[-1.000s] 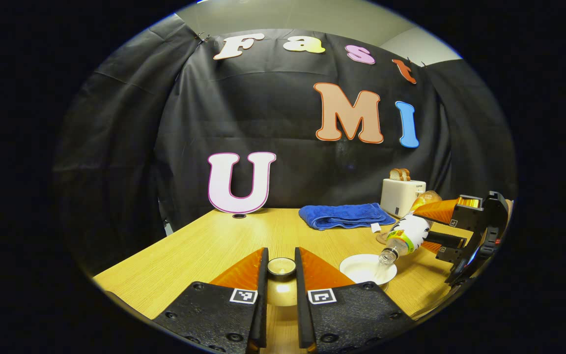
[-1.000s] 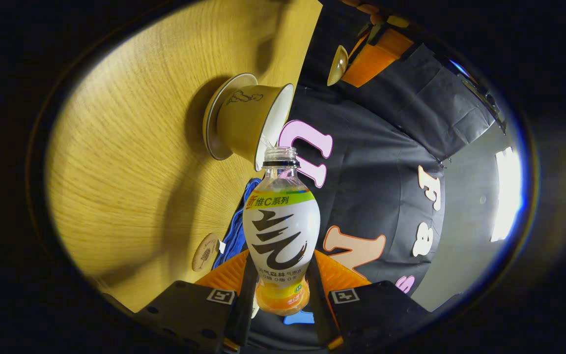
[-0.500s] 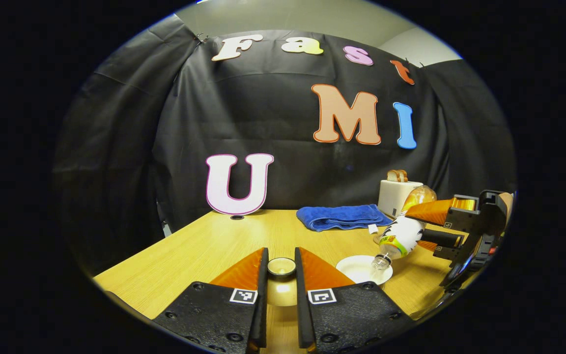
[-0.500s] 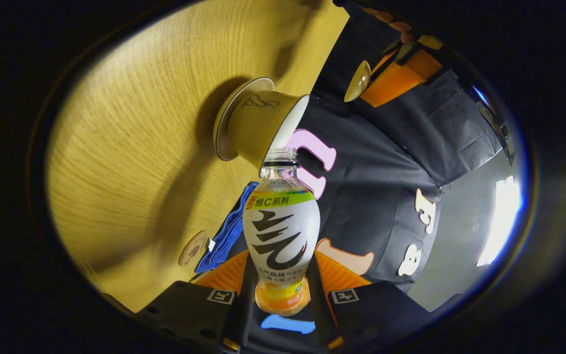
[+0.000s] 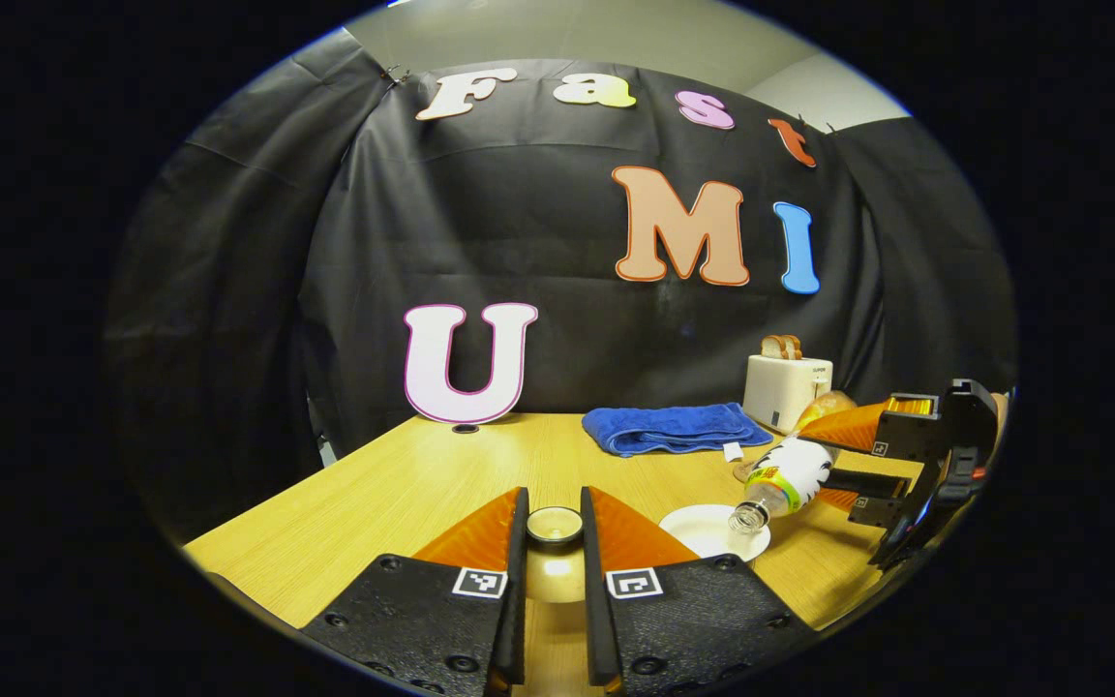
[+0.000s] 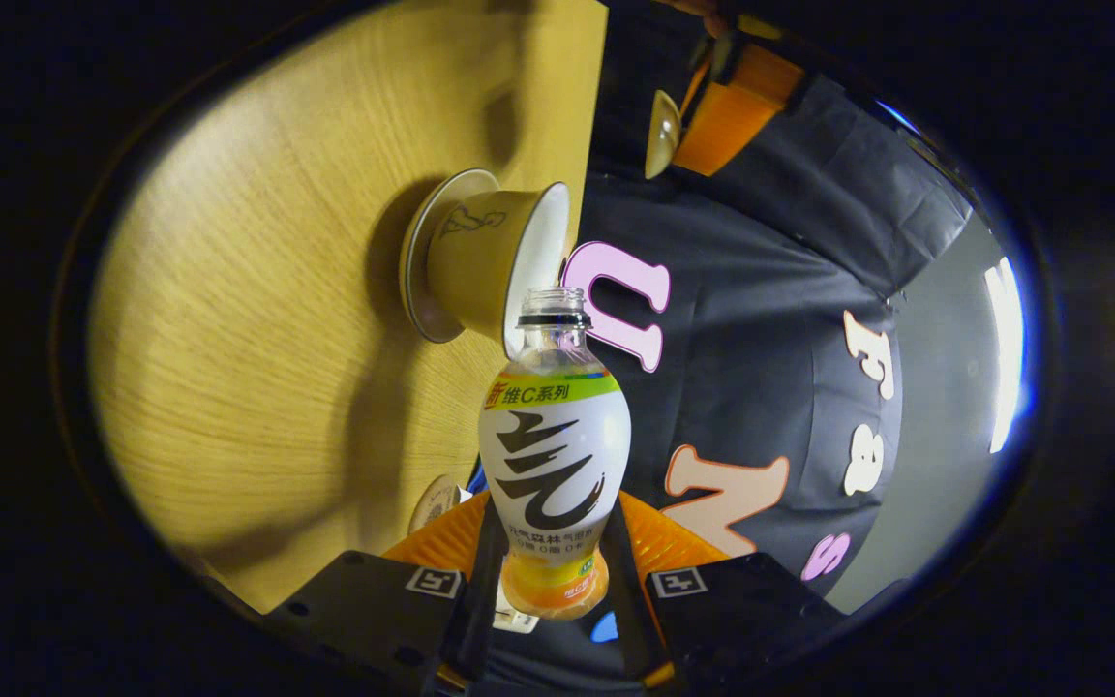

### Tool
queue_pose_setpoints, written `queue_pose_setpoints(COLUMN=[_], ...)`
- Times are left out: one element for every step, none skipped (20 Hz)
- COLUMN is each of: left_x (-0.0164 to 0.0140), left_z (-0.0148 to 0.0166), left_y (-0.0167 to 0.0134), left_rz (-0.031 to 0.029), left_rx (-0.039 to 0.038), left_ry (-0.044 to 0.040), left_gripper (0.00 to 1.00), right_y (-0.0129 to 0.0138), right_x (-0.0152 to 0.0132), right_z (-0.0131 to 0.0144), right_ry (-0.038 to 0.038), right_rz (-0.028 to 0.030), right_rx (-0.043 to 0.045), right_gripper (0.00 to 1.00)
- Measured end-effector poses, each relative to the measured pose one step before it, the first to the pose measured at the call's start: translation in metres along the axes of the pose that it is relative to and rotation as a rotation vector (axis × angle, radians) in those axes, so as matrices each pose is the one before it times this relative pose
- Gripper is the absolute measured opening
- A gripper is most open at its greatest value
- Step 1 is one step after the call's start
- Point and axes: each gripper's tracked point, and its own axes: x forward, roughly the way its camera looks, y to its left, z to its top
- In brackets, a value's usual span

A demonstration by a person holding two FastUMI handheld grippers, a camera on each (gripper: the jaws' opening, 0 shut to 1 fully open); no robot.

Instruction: Open the teacup lid with one hand, grasp the water bottle and pour water into the teacup with the other hand; after pouring, place the water bottle on the coaster and then close the teacup lid.

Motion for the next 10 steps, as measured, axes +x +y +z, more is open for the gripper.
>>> queue_pose_setpoints(left_x=[0.00105,0.00088,0.0011,0.00097,0.00046,0.00119,0.00076,0.00047,0.00136,0.00069], left_z=[0.00128,0.00024,0.00096,0.00073,0.00188,0.00123,0.00185,-0.00008,0.00008,0.00089], left_y=[-0.00064,-0.00158,-0.00148,-0.00183,-0.00215,-0.00222,-0.0018,-0.00201,-0.00157,-0.00176], left_rz=[0.00013,-0.00252,-0.0032,-0.00422,-0.00271,-0.00346,-0.00434,-0.00303,-0.00196,-0.00277], left_rx=[-0.00055,0.00248,0.00351,0.00221,0.0017,0.0025,0.00147,0.00116,0.00111,0.00031], left_ry=[-0.00046,0.00098,0.00053,-0.00138,-0.00294,-0.00121,-0.00176,0.00078,0.00017,0.00169], left_gripper=[0.23,0.23,0.22,0.22,0.23,0.22,0.23,0.22,0.23,0.23], right_y=[0.00049,0.00138,0.00086,0.00313,0.00236,0.00235,0.00254,0.0029,0.00049,-0.00234], right_x=[-0.001,-0.00221,-0.00229,0.00019,-0.00066,-0.00183,-0.00213,0.00032,-0.00049,-0.00098], right_z=[-0.00087,-0.00167,0.00069,-0.00039,-0.00072,-0.00158,-0.00207,-0.00268,-0.00164,-0.00211], right_ry=[0.00632,0.0059,0.00456,0.00864,0.00819,0.00792,0.01156,0.00596,0.00516,0.00348], right_rz=[0.00924,0.00696,0.00643,0.01184,0.01311,0.01248,0.01224,0.01267,0.00652,0.0015], right_rx=[0.05683,0.05833,0.06087,0.06334,0.06434,0.0606,0.05935,0.05539,0.05178,0.04703], right_gripper=[0.56,0.57,0.56,0.56,0.55,0.56,0.58,0.58,0.57,0.57])
